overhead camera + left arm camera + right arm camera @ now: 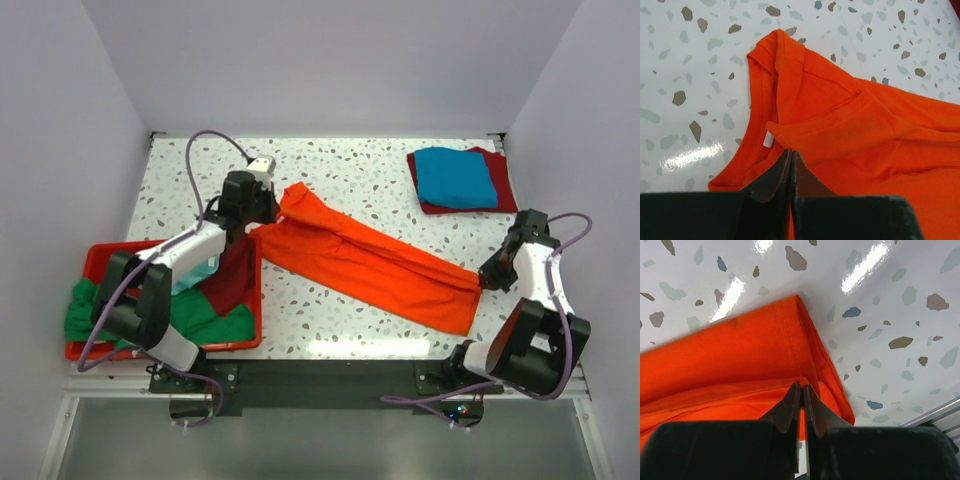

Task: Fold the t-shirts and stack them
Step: Fold the tshirt

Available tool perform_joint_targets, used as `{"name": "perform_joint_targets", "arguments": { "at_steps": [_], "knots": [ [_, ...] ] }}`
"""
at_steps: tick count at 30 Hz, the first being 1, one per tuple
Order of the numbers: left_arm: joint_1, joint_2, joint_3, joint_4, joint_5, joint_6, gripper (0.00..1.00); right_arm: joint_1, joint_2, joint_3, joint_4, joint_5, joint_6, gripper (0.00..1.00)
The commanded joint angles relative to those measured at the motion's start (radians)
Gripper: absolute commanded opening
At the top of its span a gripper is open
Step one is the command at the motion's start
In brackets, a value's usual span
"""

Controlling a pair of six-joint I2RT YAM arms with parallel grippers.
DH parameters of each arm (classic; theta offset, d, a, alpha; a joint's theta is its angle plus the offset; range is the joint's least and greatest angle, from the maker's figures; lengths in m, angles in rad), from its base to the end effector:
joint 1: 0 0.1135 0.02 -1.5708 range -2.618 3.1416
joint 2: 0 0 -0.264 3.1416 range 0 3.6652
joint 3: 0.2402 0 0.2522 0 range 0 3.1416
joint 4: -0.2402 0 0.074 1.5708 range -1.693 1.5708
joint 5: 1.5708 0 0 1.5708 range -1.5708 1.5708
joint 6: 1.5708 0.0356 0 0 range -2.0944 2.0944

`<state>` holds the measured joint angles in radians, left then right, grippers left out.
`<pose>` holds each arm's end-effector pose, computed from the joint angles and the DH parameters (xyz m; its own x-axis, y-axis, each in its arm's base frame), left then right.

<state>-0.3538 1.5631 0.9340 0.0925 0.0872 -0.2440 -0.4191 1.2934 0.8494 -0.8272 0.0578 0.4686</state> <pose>0.3229 -0.1226 0.2259 -0.5657 -0.0476 -0.8232 0.2872 0.9244 -0.2508 0.2065 -0.0943 0.2117 -0.5882 0.7556 -0.2883 0.7705 0.6318 0.0840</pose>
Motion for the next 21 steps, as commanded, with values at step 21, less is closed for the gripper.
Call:
{"name": "perform_joint_targets", "arguments": {
  "at_steps": [21],
  "knots": [
    [-0.068, 0.159, 0.274, -0.145, 0.062, -0.132, 0.5, 0.154, 0.039, 0.04, 0.126, -0.144, 0.008, 0.4]
  ]
}}
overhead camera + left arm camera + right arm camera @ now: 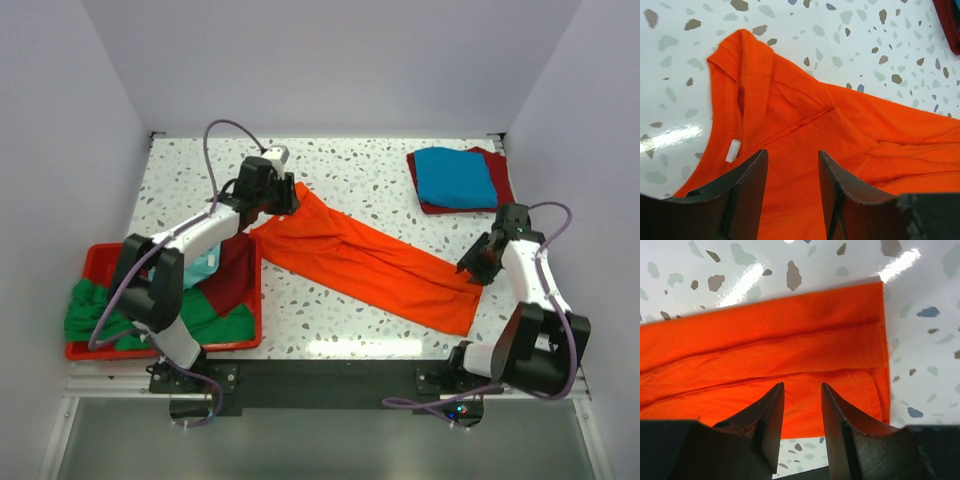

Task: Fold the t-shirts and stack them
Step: Fold the tshirt

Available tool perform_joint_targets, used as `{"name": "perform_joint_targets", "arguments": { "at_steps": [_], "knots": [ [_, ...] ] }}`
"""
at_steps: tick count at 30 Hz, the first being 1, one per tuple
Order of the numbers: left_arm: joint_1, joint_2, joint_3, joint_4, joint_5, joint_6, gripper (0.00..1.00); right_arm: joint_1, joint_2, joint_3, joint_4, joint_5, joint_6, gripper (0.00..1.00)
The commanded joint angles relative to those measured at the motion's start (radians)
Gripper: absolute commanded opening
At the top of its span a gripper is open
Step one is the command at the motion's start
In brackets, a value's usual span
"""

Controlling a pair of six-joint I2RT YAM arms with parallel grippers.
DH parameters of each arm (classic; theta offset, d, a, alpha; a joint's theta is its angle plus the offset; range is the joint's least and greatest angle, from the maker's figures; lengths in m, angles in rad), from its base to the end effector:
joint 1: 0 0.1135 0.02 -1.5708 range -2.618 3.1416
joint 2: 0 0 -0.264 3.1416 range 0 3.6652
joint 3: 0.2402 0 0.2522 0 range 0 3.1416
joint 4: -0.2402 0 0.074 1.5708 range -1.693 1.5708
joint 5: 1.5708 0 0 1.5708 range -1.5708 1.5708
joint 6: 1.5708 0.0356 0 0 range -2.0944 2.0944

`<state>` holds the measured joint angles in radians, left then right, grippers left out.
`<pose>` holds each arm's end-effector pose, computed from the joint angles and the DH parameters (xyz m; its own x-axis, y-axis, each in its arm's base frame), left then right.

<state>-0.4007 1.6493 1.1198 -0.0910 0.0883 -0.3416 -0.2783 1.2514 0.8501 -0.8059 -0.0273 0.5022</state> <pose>0.3408 -0.1478 0.2411 -0.6567 -0.0842 -0.7494 0.2490 0.9138 -0.3209 0.2166 -0.0609 0.2213 -0.6600 0.6890 -0.2994 0.6651 0.7212 0.1935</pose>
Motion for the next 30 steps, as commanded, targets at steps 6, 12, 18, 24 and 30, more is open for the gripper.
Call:
{"name": "perform_joint_targets", "arguments": {
  "at_steps": [6, 12, 18, 24, 30],
  "knots": [
    [-0.027, 0.224, 0.159, 0.066, 0.105, -0.082, 0.5, 0.013, 0.253, 0.053, 0.171, -0.079, -0.011, 0.39],
    [-0.026, 0.325, 0.215, 0.046, 0.088, -0.047, 0.5, 0.013, 0.373, 0.069, 0.217, -0.072, 0.022, 0.38],
    [-0.026, 0.408, 0.277, 0.048, 0.138, -0.053, 0.5, -0.028, 0.451, 0.119, 0.174, 0.021, 0.055, 0.37],
    [-0.026, 0.46, 0.389, 0.036, 0.176, -0.071, 0.5, -0.085, 0.482, 0.197, 0.139, 0.024, 0.03, 0.38],
    [-0.004, 0.429, 0.523, -0.049, 0.117, -0.088, 0.52, -0.085, 0.508, 0.259, 0.106, -0.036, 0.019, 0.37]
  ]
}}
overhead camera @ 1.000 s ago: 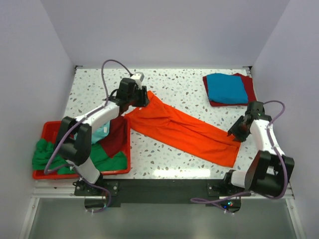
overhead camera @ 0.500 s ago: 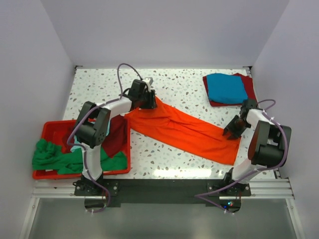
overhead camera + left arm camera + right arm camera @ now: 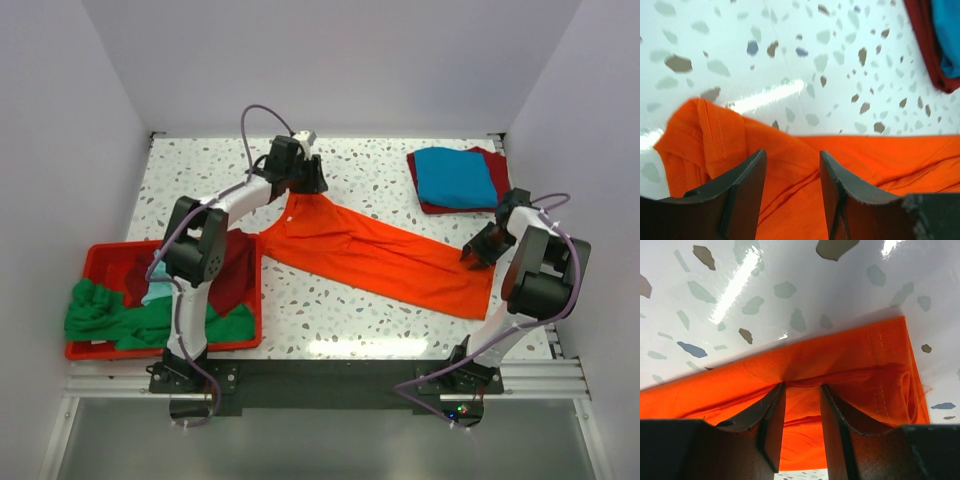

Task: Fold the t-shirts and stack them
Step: Fold the tshirt

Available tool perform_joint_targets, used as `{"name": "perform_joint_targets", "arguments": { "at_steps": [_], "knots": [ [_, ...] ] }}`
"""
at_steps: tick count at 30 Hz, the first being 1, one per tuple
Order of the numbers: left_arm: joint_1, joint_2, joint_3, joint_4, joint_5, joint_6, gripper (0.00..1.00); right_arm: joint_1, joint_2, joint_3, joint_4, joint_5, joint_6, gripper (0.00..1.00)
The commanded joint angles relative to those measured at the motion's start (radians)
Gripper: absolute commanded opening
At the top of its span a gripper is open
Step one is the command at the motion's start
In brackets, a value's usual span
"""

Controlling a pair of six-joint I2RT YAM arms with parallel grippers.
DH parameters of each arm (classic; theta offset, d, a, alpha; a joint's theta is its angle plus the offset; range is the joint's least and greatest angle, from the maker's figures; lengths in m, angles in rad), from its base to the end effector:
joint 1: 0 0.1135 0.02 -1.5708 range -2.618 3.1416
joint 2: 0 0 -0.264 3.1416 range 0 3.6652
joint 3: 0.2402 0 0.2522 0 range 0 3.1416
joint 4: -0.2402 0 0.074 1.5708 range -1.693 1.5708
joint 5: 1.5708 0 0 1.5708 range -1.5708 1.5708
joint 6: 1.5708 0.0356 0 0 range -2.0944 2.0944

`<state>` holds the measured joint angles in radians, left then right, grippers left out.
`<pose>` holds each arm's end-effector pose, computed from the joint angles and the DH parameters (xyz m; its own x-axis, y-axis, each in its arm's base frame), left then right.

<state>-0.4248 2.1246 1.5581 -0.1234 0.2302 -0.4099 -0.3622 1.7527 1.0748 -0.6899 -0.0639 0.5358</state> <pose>0.4354 -0.2059 0.1880 -0.7557 -0.0840 -0.6495 0.2840 0.8516 -0.4406 0.2984 -0.1106 0.1590 -0.6132 0.7772 -0.1414 0.7613 0.6292 0.1567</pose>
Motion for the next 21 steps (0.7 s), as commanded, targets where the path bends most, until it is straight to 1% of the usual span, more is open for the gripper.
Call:
{"name": "perform_joint_targets", "arguments": {
  "at_steps": [1, 3, 6, 8, 11, 14, 15, 21],
  "knots": [
    [0.03, -0.057, 0.092, -0.025, -0.044, -0.024, 0.52, -0.001, -0.001, 0.034, -0.007, -0.013, -0.013, 0.38],
    [0.047, -0.054, 0.117, -0.035, -0.109, -0.029, 0.53, -0.003, -0.007, 0.028, 0.001, -0.02, -0.019, 0.38],
    [0.06, -0.013, 0.18, -0.062, -0.137, 0.002, 0.53, -0.001, -0.019, 0.016, 0.001, -0.031, -0.04, 0.38],
    [0.06, 0.049, 0.238, -0.104, -0.15, 0.045, 0.53, -0.001, -0.035, -0.002, 0.015, -0.027, -0.043, 0.38],
    [0.063, 0.107, 0.284, -0.123, -0.181, 0.088, 0.53, -0.001, -0.061, -0.036, 0.03, -0.016, -0.017, 0.38],
    [0.075, 0.141, 0.286, -0.087, -0.17, 0.091, 0.52, -0.001, -0.074, -0.084, 0.064, -0.008, 0.021, 0.38],
    [0.081, 0.164, 0.289, -0.078, -0.142, 0.089, 0.52, -0.001, -0.065, -0.09, 0.082, 0.001, 0.029, 0.38],
    [0.084, 0.215, 0.324, -0.073, -0.095, 0.049, 0.49, -0.001, -0.041, -0.076, 0.064, 0.024, 0.044, 0.38]
  ]
}}
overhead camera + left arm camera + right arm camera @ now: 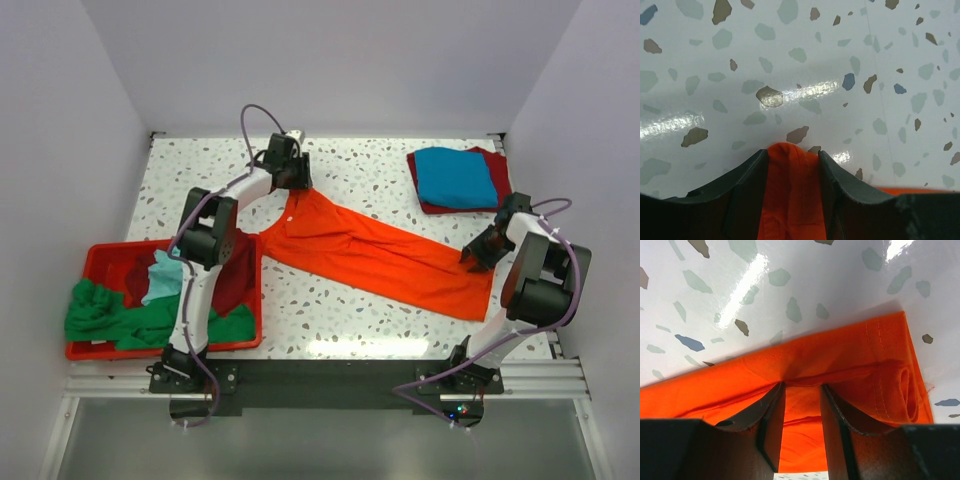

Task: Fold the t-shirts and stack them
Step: Fold the tshirt

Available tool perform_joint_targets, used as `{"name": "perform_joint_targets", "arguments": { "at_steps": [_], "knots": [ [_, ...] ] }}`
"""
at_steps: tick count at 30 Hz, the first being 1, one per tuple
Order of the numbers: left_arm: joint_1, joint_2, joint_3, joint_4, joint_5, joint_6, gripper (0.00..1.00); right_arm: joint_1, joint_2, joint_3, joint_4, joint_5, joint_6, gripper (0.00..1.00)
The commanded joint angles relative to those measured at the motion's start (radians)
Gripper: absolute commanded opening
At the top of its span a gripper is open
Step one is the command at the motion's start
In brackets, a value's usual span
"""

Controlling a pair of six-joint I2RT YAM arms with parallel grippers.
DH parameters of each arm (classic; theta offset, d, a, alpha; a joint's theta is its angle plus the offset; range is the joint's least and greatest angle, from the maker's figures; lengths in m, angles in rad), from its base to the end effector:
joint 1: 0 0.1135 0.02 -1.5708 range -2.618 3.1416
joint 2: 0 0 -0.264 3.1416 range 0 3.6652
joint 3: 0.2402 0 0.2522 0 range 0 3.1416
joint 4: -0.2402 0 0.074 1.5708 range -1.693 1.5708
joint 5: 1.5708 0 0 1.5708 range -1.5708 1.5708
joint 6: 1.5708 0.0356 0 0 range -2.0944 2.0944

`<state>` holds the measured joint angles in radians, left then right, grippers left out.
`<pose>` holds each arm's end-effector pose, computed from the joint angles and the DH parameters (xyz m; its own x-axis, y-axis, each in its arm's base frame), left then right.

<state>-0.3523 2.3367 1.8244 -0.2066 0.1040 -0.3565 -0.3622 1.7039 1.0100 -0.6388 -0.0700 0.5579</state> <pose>0.4945 -0.1857 0.1639 -0.7246 -0.1034 -0.6814 0.1746 0.9289 -0.3267 0.2885 -0.1066 0.1582 -0.5920 0.7891 -0.1641 0.7679 0.6140 0.1825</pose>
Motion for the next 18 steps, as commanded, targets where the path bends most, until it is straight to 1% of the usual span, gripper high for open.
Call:
{"name": "perform_joint_targets", "arguments": {
  "at_steps": [1, 5, 7, 8, 12, 16, 17, 18],
  "knots": [
    [0.012, 0.006, 0.059, 0.007, 0.025, -0.004, 0.49, -0.001, 0.01, -0.008, 0.007, 0.039, 0.019, 0.38],
    [0.012, 0.018, 0.056, 0.004, 0.011, -0.013, 0.47, -0.003, 0.023, 0.025, -0.007, 0.042, 0.01, 0.38],
    [0.012, 0.023, 0.047, 0.006, 0.016, -0.025, 0.42, -0.001, 0.031, 0.032, -0.007, 0.041, 0.011, 0.38],
    [0.012, 0.018, 0.041, 0.007, 0.008, -0.027, 0.37, -0.001, 0.031, 0.033, -0.007, 0.039, 0.011, 0.38],
    [0.012, -0.008, 0.021, 0.007, -0.026, -0.029, 0.26, -0.001, 0.043, 0.026, -0.006, 0.053, 0.007, 0.38],
    [0.015, -0.01, 0.015, 0.009, -0.01, -0.035, 0.15, -0.001, 0.056, 0.007, 0.004, 0.062, 0.005, 0.38],
    [0.015, -0.01, 0.012, 0.012, -0.007, -0.039, 0.11, -0.001, 0.059, 0.006, 0.002, 0.067, 0.007, 0.38],
    [0.018, -0.013, 0.01, 0.012, -0.007, -0.044, 0.03, -0.001, 0.066, 0.006, -0.002, 0.07, 0.01, 0.38]
  ]
}}
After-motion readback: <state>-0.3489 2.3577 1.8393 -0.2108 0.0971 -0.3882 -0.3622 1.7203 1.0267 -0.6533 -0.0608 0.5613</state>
